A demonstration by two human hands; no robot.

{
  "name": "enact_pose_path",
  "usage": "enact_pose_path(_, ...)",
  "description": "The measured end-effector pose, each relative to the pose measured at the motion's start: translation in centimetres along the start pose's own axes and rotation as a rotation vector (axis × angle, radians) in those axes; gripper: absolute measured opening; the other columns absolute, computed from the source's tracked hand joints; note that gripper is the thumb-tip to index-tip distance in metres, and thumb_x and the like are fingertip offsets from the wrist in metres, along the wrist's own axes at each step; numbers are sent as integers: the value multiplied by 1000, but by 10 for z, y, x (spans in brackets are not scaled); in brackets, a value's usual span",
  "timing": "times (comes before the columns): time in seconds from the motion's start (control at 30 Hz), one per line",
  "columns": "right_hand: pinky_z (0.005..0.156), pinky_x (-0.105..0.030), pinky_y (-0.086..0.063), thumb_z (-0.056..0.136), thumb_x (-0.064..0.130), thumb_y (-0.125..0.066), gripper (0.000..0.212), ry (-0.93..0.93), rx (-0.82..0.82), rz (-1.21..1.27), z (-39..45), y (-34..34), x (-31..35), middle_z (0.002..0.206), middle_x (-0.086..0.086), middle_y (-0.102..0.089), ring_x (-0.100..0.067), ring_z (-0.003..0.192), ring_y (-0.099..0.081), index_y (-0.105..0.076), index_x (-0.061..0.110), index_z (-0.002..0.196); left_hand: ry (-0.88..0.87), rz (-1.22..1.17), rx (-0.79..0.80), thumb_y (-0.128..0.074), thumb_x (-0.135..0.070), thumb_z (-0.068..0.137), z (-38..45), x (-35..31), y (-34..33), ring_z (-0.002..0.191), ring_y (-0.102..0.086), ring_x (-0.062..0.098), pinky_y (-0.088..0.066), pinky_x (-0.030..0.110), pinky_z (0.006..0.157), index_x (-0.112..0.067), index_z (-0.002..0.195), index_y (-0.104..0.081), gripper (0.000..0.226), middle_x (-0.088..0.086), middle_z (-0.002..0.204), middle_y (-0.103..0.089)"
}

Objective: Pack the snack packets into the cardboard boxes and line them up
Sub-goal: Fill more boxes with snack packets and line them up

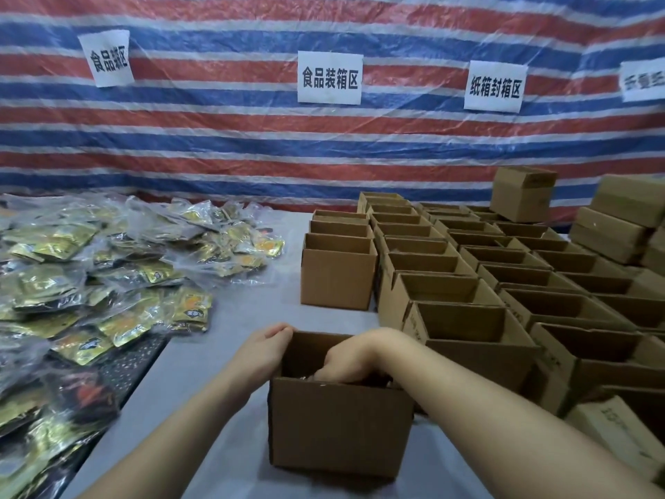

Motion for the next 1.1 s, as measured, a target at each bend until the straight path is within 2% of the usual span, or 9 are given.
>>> enact_pose_path(0.07, 85, -33, -50, 101, 54, -45, 41, 71, -164, -52, -17, 5, 2, 102, 2, -70, -13, 95, -66, -69, 22, 107, 80, -72, 27, -44, -35, 104, -2, 2, 0, 79, -62, 18, -46, 26, 63, -17, 97, -66, 29, 10, 91, -66)
enact_pose_path(0.13, 65, -27, -48, 100, 53, -47, 35, 164, -539, -153, -39, 11, 2, 87, 5, -67, -9, 80, -64, -67, 26, 95, 168, -118, 63, -48, -50, 99, -5, 3, 1, 92, -66, 21, -53, 33, 73, -19, 110, -63, 35, 9, 104, -68)
enact_pose_path(0.23, 89, -32, -53, 91, 68, -49, 50, 244, -893, -280, -71, 4, -11, 118, 8, -60, -11, 107, -58, -58, 31, 123, 233, -68, 90, -44, -71, 91, -8, 5, 5, 108, -62, 26, -52, 47, 88, -27, 117, -56, 52, 3, 116, -64)
enact_pose_path(0.33, 121, -40, -18, 77, 89, -46, 103, 208, -628, -335, -69, -16, -29, 164, 1, -20, -22, 149, -21, -12, 35, 159, 237, -41, 96, -46, -59, 96, -13, 10, -5, 99, -67, 27, -56, 48, 87, -30, 113, -57, 35, 3, 108, -69)
enact_pose_path(0.43, 120, -38, 3, 76, 81, -61, 118, 203, -584, -389, -62, -22, -35, 169, -1, 4, -25, 155, 4, 6, 32, 159, 212, -4, -25, -38, -39, 104, -14, 11, -11, 81, -67, 25, -55, 36, 69, -24, 95, -55, 25, 7, 93, -68)
enact_pose_path(0.57, 125, -44, 2, 80, 70, -67, 114, 161, -652, -429, -49, -10, -36, 169, -3, 5, -26, 155, 5, 5, 31, 160, 189, 65, -61, -30, -36, 106, -1, 6, -8, 90, -67, 31, -57, 45, 77, -23, 87, -51, 31, 13, 100, -65)
enact_pose_path(0.67, 124, -47, 1, 81, 70, -66, 113, 53, -773, -449, -35, 4, -42, 169, -9, 3, -30, 155, 2, 0, 24, 161, 170, 121, -66, -25, -33, 106, 24, 2, -5, 91, -66, 31, -58, 44, 74, -15, 105, -55, 35, 18, 102, -64)
enact_pose_path(0.83, 121, -49, -25, 83, 53, -76, 117, -162, -750, -308, 4, 42, -52, 168, -16, 5, -38, 154, -3, 3, 17, 161, 192, 124, -41, -22, -37, 107, 92, -9, -9, 101, -62, 32, -57, 49, 86, -14, 122, -49, 39, 16, 111, -61)
enact_pose_path(1.1, 123, -48, -18, 82, 53, -77, 115, -301, -767, -387, 63, 126, -63, 167, -22, -3, -40, 154, -9, -4, 13, 161, 222, -20, 37, -27, -38, 105, 197, -25, -19, 99, -64, 30, -57, 46, 86, -6, 129, -45, 44, 15, 110, -63)
Point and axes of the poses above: each hand's wrist, its own z-axis towards the middle knuckle, its own y-axis out of the back of the hand, x = y × z, the point moved 4 cm from there along z, towards the middle knuckle
